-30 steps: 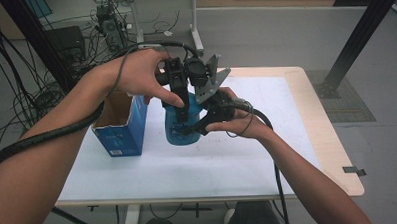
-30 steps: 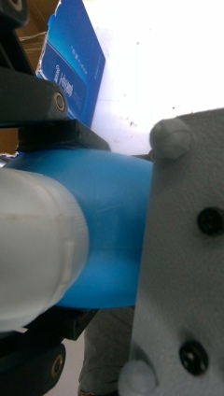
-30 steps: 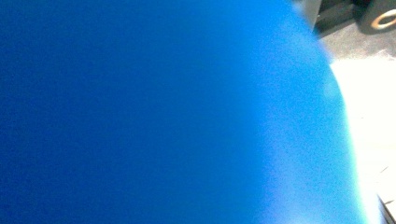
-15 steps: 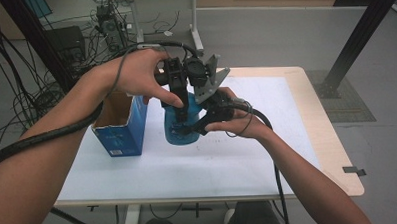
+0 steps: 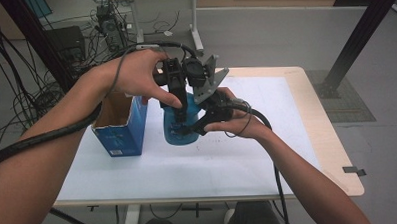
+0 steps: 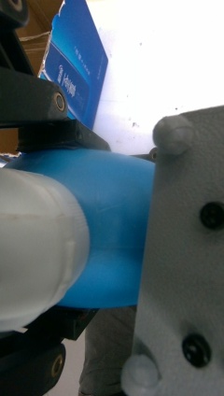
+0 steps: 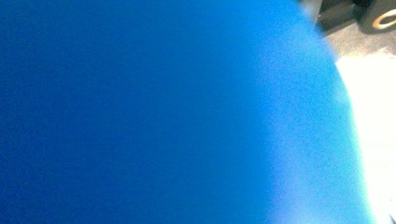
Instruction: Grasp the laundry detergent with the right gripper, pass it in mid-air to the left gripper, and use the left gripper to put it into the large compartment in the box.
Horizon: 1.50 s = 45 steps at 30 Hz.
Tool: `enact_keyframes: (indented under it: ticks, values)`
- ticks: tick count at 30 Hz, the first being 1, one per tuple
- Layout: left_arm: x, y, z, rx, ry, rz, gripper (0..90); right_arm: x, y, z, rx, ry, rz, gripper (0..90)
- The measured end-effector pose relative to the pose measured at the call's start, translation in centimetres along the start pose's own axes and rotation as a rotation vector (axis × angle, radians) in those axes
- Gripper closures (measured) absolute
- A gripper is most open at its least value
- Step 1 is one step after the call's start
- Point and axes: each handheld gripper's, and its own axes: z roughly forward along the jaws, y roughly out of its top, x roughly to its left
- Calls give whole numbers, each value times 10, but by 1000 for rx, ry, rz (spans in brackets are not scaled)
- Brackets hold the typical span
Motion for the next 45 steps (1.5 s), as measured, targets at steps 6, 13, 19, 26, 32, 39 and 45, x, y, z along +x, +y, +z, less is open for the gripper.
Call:
enact_keyframes:
  ticks: [6,13,19,26,32,39,45]
  values:
    - [3,-4,0,0,-14,-19,373,1,-6,1,28,-2,25,310]
    - [9,-8,1,9,-7,-61,373,2,-16,-11,35,-41,79,203]
    - [19,-16,-4,-1,-23,-150,372,1,-33,-33,126,-76,187,92]
    - [32,-31,-14,-5,-15,-301,371,3,-64,-68,231,-125,330,75]
    - [43,-49,-29,1,-35,-431,371,5,-86,-104,359,-206,432,44]
    - [52,-72,-50,6,-40,-597,371,17,-101,-146,435,-285,474,44]
    - [63,-94,-73,-16,-49,-764,371,27,-106,-171,509,-310,524,49]
